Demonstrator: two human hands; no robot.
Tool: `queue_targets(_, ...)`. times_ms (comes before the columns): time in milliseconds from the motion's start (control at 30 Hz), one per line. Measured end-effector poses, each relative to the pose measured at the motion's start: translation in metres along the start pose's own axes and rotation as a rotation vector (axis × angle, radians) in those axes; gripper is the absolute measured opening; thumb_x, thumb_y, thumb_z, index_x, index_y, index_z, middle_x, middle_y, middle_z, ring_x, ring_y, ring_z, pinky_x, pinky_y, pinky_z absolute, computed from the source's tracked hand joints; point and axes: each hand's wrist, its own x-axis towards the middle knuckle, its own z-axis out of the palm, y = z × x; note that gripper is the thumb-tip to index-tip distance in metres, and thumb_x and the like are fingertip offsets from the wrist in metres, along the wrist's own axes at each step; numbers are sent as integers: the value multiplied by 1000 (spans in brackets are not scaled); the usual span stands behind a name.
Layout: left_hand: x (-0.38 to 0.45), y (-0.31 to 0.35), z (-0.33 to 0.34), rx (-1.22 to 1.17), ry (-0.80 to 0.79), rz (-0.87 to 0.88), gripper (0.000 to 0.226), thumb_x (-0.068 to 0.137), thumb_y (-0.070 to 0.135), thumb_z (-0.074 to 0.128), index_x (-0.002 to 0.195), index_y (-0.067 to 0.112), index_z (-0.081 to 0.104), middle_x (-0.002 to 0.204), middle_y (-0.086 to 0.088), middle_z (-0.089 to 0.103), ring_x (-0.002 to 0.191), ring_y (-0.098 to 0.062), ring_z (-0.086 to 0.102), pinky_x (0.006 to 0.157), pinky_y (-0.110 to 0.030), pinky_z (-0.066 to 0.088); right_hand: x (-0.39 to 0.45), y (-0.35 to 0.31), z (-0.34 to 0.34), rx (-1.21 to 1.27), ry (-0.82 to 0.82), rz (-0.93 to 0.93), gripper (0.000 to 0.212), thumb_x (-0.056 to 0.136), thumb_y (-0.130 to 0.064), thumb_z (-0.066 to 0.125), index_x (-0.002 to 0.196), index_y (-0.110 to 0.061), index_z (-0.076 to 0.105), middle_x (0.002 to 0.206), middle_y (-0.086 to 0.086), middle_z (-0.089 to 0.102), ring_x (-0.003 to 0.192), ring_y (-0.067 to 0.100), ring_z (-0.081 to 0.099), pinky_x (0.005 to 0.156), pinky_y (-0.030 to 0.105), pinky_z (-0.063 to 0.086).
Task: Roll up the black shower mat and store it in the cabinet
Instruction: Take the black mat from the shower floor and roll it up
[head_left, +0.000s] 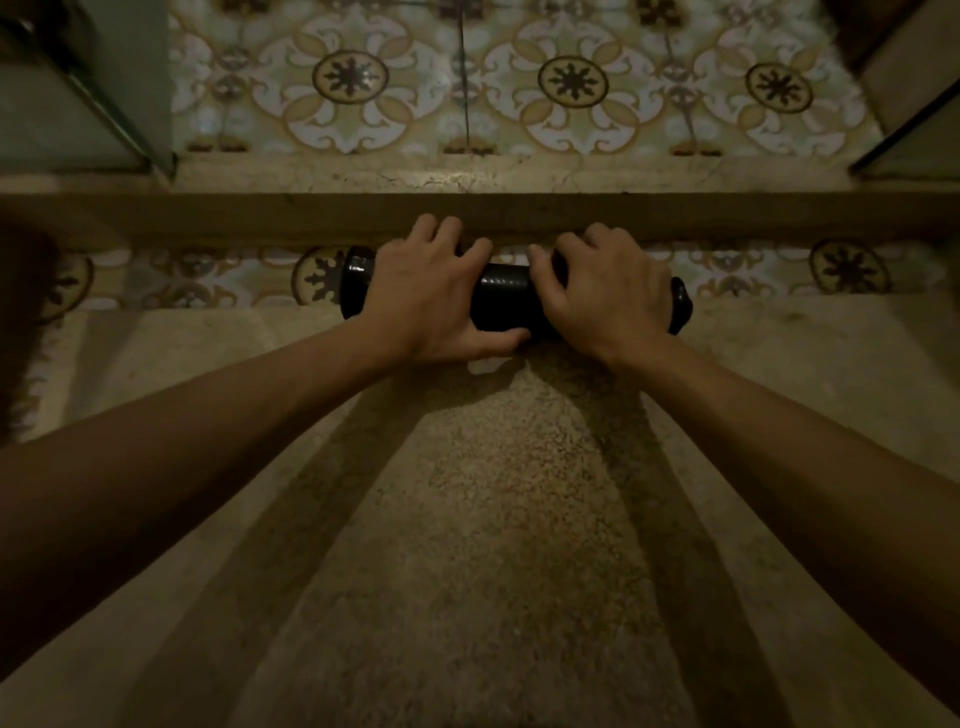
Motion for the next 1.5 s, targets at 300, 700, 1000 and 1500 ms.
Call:
queue_targets(300,2,4,-4,-83,-171,-17,101,61,98,36,127,26,58,117,-1,67,108,-24,55,82,-39,49,-12,4,0,-34,-31,-112,73,91,-79,21,107,-27,70,87,4,71,78,27,65,61,31,34)
queue_targets(700,8,-9,-7,-107,-320,68,89,66,83,62,138,33,41,116,-7,53,101,-22,53,65,-31,35,-6,24,-11,31,-276,-256,93,71,-98,33,123,-24,55,106,3,49,96,23,53,75,41,52)
queue_targets(1000,-1,-8,-3,-72,-239,104,85,68,83,59,135,34,41,110,-7,52,93,-22,51,57,-31,35,-11,26,-11,-19,-220,-363,81,71,-83,57,117,-17,54,109,9,54,94,26,53,73,43,53)
queue_targets(1500,5,9,-50,-88,-479,135,73,78,57,70,132,22,38,133,-12,44,118,-32,45,85,-47,47,-30,11,-51,-16,-363,-316,72,81,-77,55,113,-13,56,109,11,54,97,29,53,79,42,49)
